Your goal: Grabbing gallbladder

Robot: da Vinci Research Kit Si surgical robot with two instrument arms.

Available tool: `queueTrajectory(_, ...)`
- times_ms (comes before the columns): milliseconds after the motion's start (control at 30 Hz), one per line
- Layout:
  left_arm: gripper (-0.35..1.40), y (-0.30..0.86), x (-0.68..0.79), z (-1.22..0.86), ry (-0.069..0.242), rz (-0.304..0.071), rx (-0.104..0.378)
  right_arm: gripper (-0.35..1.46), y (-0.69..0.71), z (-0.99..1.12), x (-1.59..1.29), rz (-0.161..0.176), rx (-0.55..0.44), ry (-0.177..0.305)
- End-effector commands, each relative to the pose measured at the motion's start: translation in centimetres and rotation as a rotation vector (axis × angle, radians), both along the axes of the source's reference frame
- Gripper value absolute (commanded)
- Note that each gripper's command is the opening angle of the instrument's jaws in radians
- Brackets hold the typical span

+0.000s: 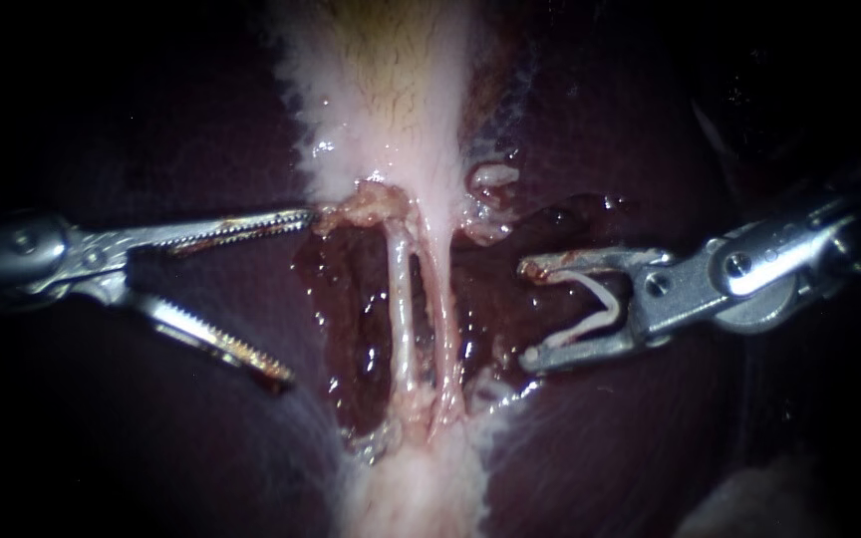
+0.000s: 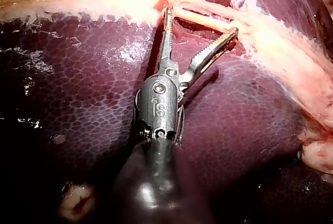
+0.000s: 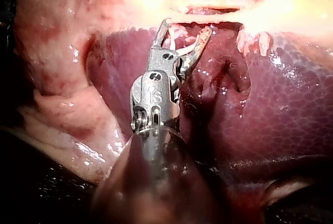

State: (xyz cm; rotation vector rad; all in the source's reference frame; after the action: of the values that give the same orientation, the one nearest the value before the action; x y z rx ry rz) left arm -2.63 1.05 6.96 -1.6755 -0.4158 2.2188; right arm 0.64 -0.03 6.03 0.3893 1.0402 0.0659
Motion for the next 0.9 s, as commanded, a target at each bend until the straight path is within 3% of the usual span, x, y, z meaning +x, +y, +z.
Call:
queueTrajectory(33,1.26,0.00,0.00,0.00,0.000,0.000,0.000,0.50,0.00,0.00,0.00,0.000,0.000,0.000)
queueTrajectory(233,1.26,0.04,0.03,-0.04,0.003,-0.006,0.001,0.50,0.00,0.01,0.00,0.000,0.000,0.000)
queueTrajectory(333,1.28,0.17,0.06,-0.12,0.015,-0.019,0.007,0.50,0.01,0.02,0.00,0.001,0.000,-0.001)
queueTrajectory(433,1.28,0.38,0.08,-0.19,0.061,-0.044,-0.004,0.50,0.02,0.03,0.00,0.001,0.000,-0.001)
queueTrajectory(533,1.26,0.57,0.07,-0.19,0.134,-0.057,-0.026,0.50,0.02,0.03,0.00,0.004,0.005,-0.003)
queueTrajectory(567,1.25,0.61,0.05,-0.16,0.171,-0.048,-0.044,0.50,0.02,0.03,0.00,0.004,0.005,-0.003)
queueTrajectory(667,1.16,0.65,-0.01,-0.03,0.242,-0.032,-0.064,0.50,0.02,0.03,0.01,0.004,0.005,-0.003)
queueTrajectory(767,1.11,0.66,-0.11,0.07,0.288,-0.022,-0.074,0.50,0.02,0.03,0.01,0.004,0.005,-0.003)
queueTrajectory(900,1.03,0.69,-0.25,0.17,0.308,-0.027,-0.078,0.50,0.02,0.03,0.01,0.004,0.005,-0.003)
